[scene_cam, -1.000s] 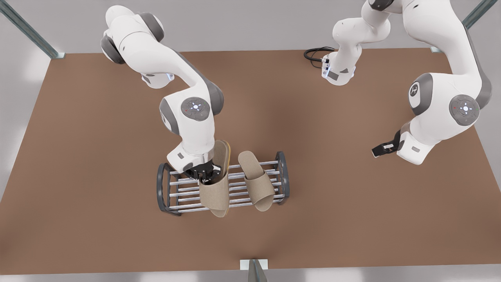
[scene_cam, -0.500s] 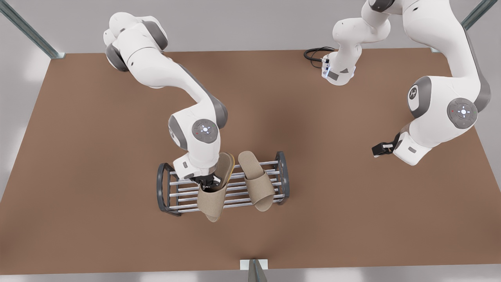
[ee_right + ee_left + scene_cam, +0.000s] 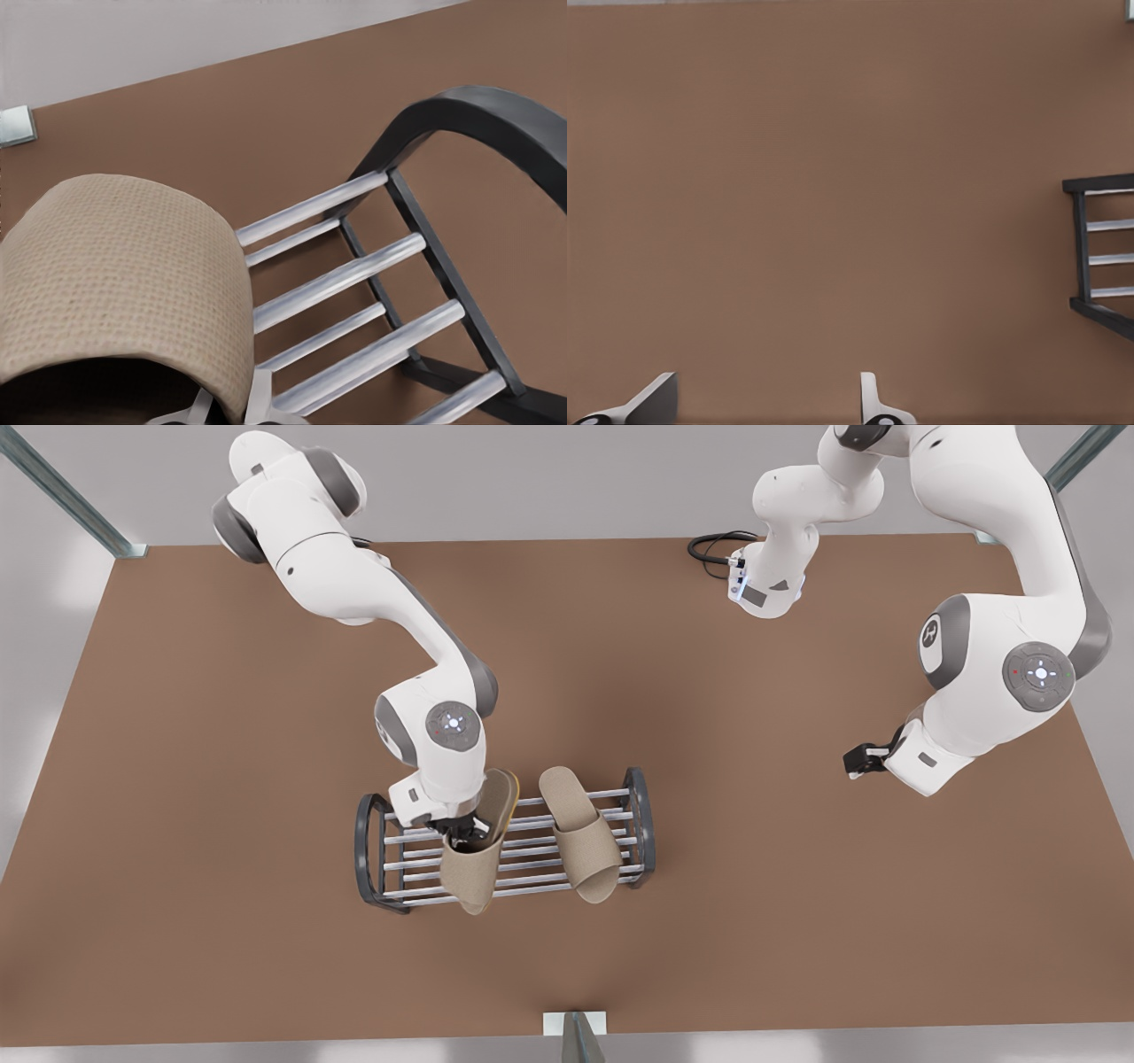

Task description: Place the right shoe on the shoe rack with the right arm, and place the left shoe on the shoe rack with the left arm

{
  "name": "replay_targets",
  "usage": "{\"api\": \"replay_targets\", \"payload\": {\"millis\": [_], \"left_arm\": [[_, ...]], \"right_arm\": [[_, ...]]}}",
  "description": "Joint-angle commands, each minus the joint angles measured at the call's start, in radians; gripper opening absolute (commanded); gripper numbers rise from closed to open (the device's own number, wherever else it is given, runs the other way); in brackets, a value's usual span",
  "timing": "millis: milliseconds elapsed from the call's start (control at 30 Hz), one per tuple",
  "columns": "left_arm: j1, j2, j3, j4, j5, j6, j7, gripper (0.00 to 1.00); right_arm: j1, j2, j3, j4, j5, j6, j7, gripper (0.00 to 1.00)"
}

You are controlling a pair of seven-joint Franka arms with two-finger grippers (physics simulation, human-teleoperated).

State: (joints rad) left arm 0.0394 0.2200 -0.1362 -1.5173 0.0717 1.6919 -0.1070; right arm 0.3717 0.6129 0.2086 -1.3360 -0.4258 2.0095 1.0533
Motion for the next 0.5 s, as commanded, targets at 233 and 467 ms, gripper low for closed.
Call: {"api": "replay_targets", "payload": {"millis": [233, 467], "left_arm": [[-0.003, -0.001, 0.001, 0.000, 0.007, 0.000, 0.047, 1.00], [-0.003, -0.001, 0.000, -0.001, 0.007, 0.000, 0.047, 1.00]], "right_arm": [[-0.019, 0.002, 0.002, -0.011, -0.005, 0.048, 0.044, 1.00], [-0.020, -0.004, 0.000, -0.034, -0.007, 0.048, 0.030, 1.00]]}}
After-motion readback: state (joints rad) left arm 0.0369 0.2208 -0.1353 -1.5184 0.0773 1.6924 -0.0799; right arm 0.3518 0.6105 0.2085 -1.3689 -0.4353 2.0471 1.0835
